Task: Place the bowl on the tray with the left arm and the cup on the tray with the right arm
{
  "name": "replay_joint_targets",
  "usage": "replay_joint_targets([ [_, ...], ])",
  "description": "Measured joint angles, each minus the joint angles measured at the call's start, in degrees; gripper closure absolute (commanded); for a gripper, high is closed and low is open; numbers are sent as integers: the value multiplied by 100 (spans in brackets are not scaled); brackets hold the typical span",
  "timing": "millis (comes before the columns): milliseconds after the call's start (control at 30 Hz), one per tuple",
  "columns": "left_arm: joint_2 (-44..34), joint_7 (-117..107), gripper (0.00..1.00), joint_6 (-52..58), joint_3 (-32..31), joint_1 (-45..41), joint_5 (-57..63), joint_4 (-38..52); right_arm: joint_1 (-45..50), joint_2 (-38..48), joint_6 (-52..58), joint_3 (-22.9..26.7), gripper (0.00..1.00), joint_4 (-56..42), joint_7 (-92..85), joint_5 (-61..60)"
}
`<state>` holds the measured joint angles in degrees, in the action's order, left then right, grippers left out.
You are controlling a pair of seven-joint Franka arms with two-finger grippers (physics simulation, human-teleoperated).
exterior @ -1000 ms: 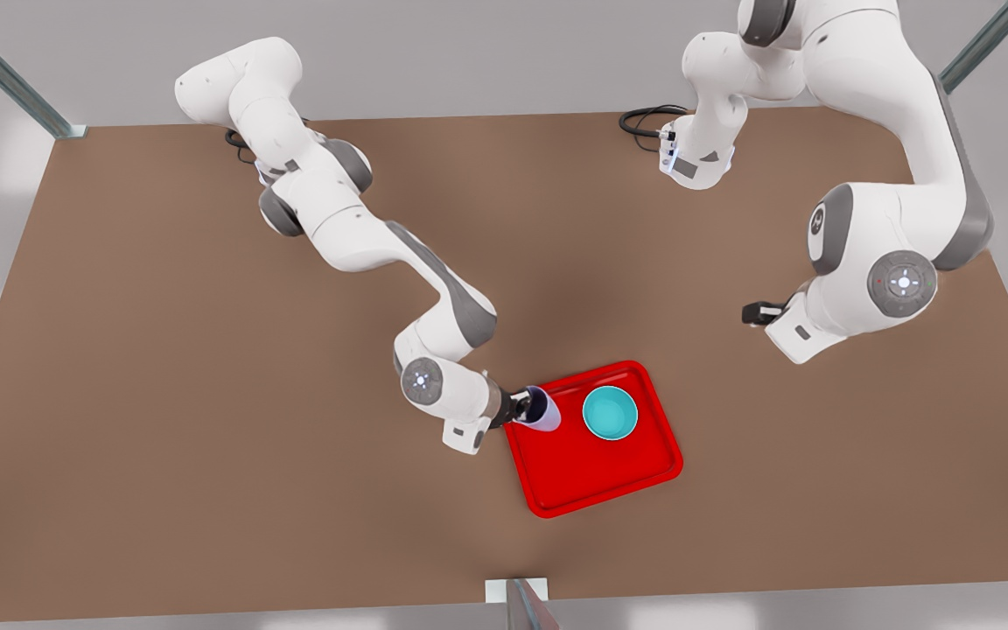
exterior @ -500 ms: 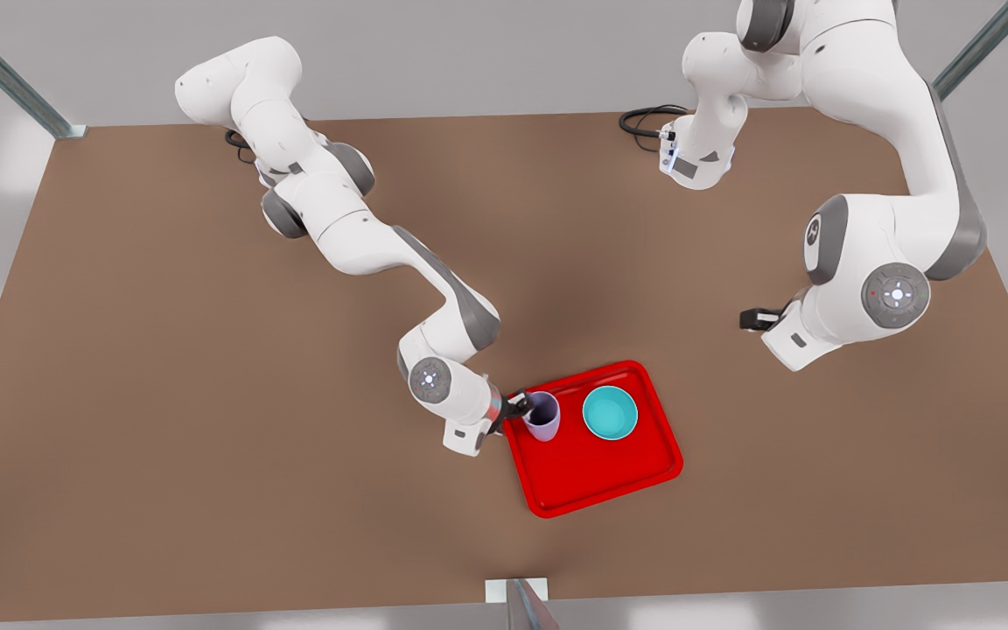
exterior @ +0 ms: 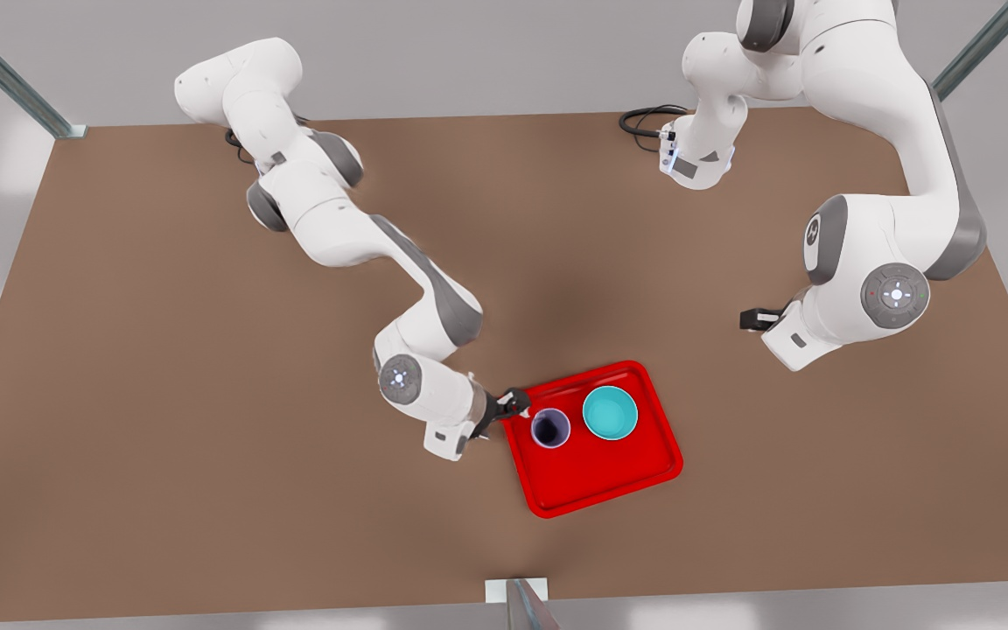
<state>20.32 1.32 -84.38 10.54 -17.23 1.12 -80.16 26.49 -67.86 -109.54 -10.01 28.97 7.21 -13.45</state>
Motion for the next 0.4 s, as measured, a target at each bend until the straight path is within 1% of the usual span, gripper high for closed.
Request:
replay_joint_targets([
  [33, -2, 0, 0, 7, 0, 2, -5, 0, -305, 575, 265, 28, 0, 306, 15, 18],
  [67, -14, 19, 0, 9, 0, -1, -10, 5, -623, 1269, 633, 379, 0, 892, 105, 71],
  [100, -47, 89, 0, 30, -8, 2, -16, 6, -1284, 2606, 704, 531, 0, 2592, 106, 296],
  [133, -76, 113, 0, 35, -9, 9, -20, 6, -1993, 4005, 718, 307, 0, 4219, 52, 884],
  [167, -89, 122, 0, 35, -17, 1, -23, 9, -2499, 5247, 905, -39, 0, 5578, 109, 1367],
  [200, -48, 51, 0, 48, -9, 0, -24, 130, -2643, 5888, 1520, 44, 0, 5926, 122, 1438],
  [233, -29, 41, 0, 48, -16, 1, -26, 232, -2523, 6196, 2037, 428, 0, 5932, 123, 1450],
  [267, -21, 31, 0, 47, -9, 1, -26, 236, -2518, 6255, 2254, 688, 0, 5903, 123, 1444],
  [300, -19, 27, 0, 53, -9, 0, -26, 237, -2548, 6266, 2262, 769, 0, 5893, 123, 1429],
  [400, -2, 14, 0, 44, -9, 0, -20, 233, -2148, 6293, 2329, 841, 0, 5900, 110, 1416],
])
